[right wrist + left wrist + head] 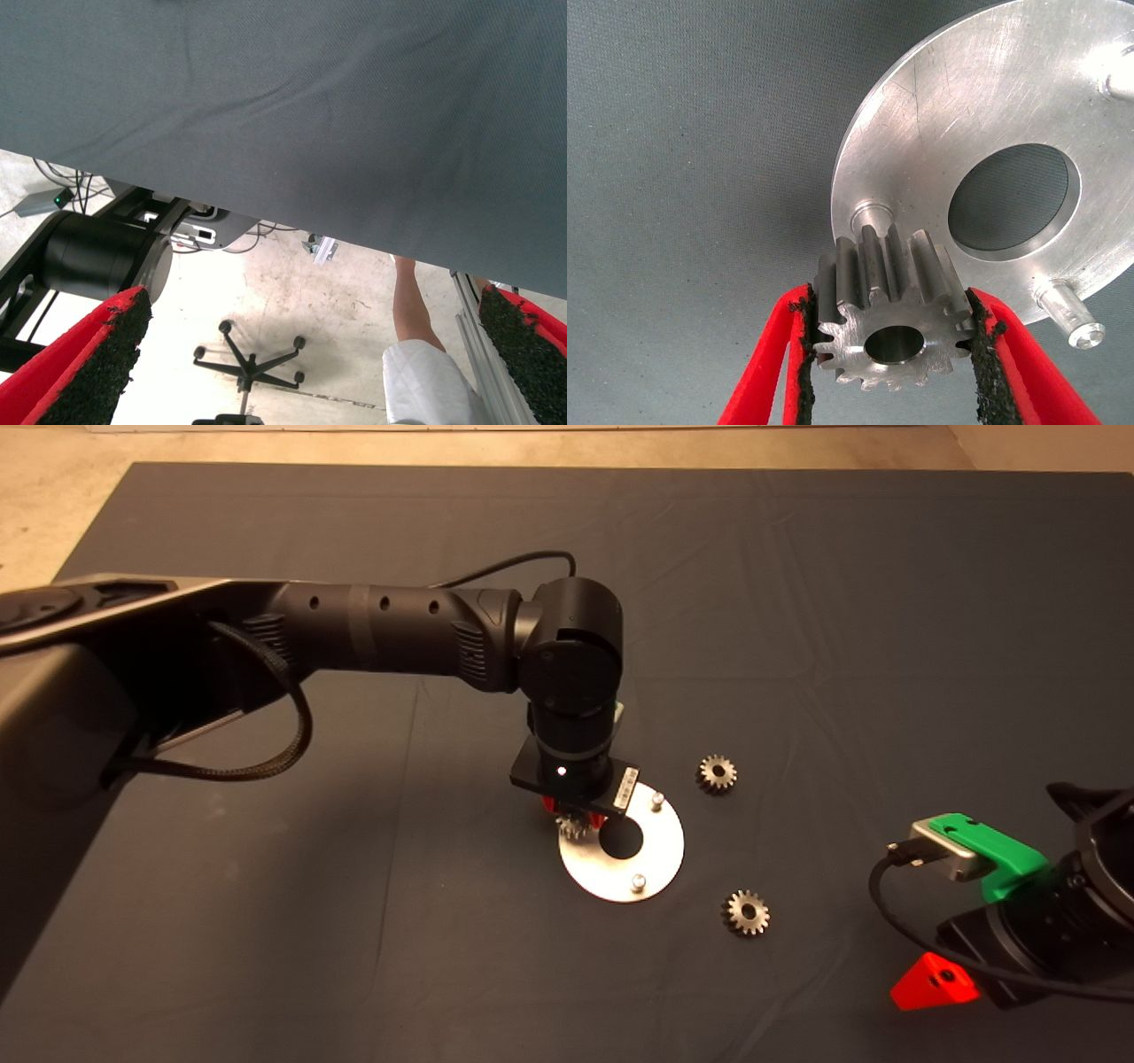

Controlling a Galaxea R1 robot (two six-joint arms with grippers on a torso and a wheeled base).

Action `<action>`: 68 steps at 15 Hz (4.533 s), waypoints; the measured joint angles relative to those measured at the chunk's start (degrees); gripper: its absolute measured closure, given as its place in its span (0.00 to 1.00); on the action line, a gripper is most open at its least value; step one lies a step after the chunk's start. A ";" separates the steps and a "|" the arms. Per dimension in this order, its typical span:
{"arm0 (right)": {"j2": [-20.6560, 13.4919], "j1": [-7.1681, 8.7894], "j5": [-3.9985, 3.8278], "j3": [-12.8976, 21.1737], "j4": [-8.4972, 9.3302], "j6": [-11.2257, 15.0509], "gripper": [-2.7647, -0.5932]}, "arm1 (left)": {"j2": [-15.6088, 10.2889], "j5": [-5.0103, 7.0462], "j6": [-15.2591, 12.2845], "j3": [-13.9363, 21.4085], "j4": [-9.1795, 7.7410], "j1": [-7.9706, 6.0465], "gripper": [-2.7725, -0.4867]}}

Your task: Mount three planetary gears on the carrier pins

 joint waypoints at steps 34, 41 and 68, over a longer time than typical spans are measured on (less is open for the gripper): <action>0.33 0.01 0.00 0.00 0.00 0.00 0.01 | 1.12 0.54 0.41 -1.52 -0.68 -0.35 0.81; 0.33 0.01 0.00 0.00 0.00 0.00 0.01 | 1.62 0.83 0.46 -2.46 -0.61 -0.35 0.81; 0.33 0.01 0.00 0.00 0.00 0.00 0.01 | 0.71 -0.18 1.13 -2.16 -0.44 -0.33 0.81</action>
